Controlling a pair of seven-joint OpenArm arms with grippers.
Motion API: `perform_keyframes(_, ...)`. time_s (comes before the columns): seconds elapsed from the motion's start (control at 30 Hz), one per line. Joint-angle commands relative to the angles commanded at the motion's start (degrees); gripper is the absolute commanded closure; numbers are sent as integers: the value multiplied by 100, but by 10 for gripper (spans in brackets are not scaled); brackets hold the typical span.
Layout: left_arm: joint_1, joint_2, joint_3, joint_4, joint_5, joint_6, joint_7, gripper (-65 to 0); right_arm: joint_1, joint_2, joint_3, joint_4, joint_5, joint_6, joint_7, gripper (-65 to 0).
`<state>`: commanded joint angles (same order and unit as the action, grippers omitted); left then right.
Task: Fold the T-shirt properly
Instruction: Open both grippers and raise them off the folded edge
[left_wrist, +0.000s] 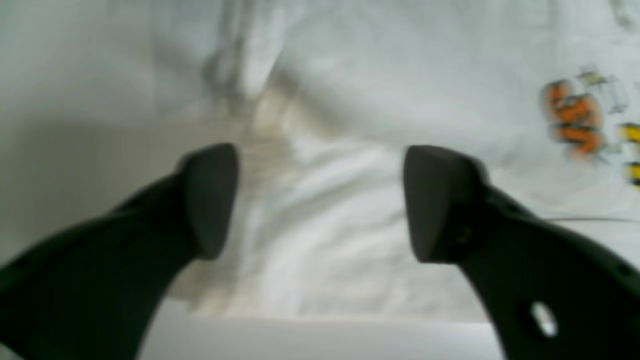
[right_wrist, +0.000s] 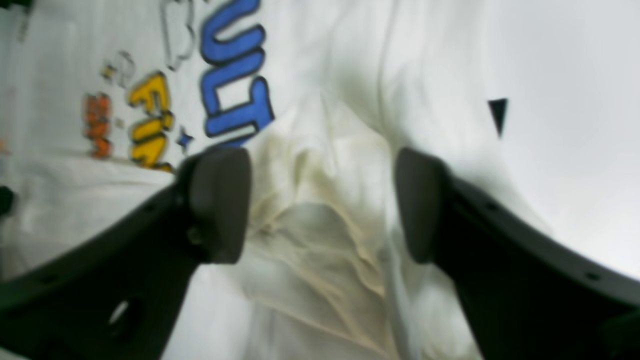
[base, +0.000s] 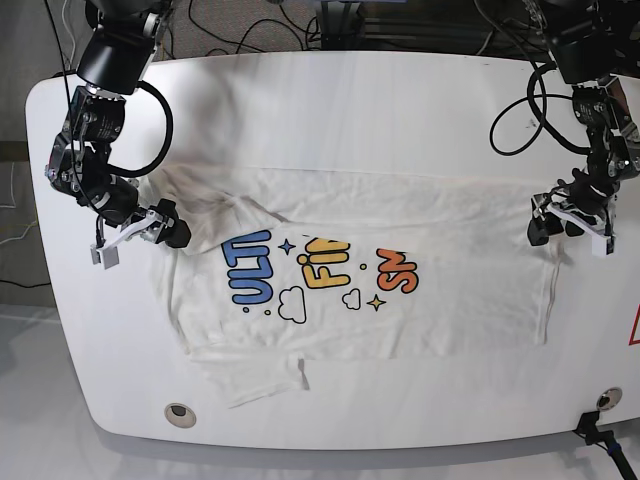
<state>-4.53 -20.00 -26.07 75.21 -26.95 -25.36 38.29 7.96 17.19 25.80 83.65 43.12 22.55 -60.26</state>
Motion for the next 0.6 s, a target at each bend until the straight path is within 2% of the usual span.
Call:
perform_keyframes(0.1,70,35,0,527,440,-18,-325,-526,-185,211,-334,624,-290,9,0,-448)
perform_keyframes(0.2,413,35,0,1002,615,-18,-615,-526,-554,273,-448,1407,-642,9,0,-448)
perform_keyframes(0.37,1002,35,-9,1688,791,-18,-730,-526,-1213,264,-448,2242,-1688,44,105,-448)
perform_keyframes(0.43,1222,35,-18,1873,774,-18,-730,-526,-1495,237,-448,2303,-1969,264,396,-446)
perform_keyframes(0.5,1424,35,-18,2057,774,-18,-730,-526,-1688,229,-448,2303,-2224,404,642,-446)
perform_keyframes(0.6,1591,35,-26,2119,774,-18,-730,-526,-1855,229,-440,2382,-2242,677,651,-411)
